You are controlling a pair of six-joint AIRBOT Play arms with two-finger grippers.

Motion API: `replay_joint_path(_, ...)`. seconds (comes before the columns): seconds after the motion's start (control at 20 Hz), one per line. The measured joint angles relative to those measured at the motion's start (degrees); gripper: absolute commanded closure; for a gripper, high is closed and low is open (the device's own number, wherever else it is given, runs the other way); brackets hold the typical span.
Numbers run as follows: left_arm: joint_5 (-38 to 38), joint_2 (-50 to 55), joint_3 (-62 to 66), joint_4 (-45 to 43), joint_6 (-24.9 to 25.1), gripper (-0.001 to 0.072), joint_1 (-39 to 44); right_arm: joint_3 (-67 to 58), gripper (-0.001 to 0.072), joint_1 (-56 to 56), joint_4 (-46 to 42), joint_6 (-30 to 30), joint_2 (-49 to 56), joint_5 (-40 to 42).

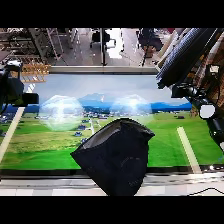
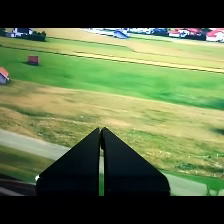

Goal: Fold the clothes and pants, and hang the long-sleeved shirts on hangers.

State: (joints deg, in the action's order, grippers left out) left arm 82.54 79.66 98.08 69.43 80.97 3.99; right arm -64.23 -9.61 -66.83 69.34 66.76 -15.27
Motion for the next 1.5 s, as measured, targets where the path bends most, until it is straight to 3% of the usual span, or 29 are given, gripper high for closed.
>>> replay_joint_path(0.3, -1.09, 0.00, 0.00, 0.11, -0.02, 0.0692, 0.00, 0.00, 0.0680, 0.00, 1.01, 0.13, 0.00, -0.02)
replay_joint_path(0.5, -0.55, 0.02, 0.00, 0.31, -1.16, 0.0678, 0.00, -0.15, 0.0673, 0.02, 6.12, 0.26, -0.44, -1.57)
replay_joint_path(0.55, 0.39, 0.02, -0.07, 1.14, -1.29, 0.0579, 0.00, -0.17, 0.0620, 0.02, 7.15, 0.46, -0.70, -2.89)
replay_joint_path(0.65, 1.90, 0.00, -0.70, 6.14, 0.61, 0.0117, 0.00, -0.17, 0.0320, 0.02, 8.55, 0.57, -1.20, -7.13)
replay_joint_path(0.7, 2.38, -0.02, -1.51, 10.16, 2.29, 0.0015, -0.02, -0.17, 0.0271, 0.02, 8.83, 0.31, -1.27, -10.51)
replay_joint_path(0.9, 4.07, -0.09, -9.22, 30.95, 9.55, 0.0006, 0.74, 0.26, 0.0173, 0.02, 8.57, -7.30, -0.50, -33.53)
replay_joint_path(1.0, 5.11, -0.09, -15.32, 37.75, 11.89, 0.0006, 1.53, 2.01, 0.0126, 0.02, 8.13, -9.79, 0.00, -44.92)
replay_joint_path(1.1, 5.88, -0.13, -21.86, 41.83, 13.35, 0.0003, 2.12, 4.96, 0.0126, 0.00, 7.72, -10.91, 0.33, -51.58)
replay_joint_path(1.25, 6.19, -0.13, -30.58, 45.07, 15.37, -0.0005, 2.49, 9.64, 0.0125, 0.02, 7.78, -12.20, 1.70, -55.49)
replay_joint_path(1.5, 1.79, 0.02, -39.08, 48.68, 16.87, -0.0006, 2.89, 12.09, 0.0127, 3.50, 9.68, -16.44, 7.69, -51.95)
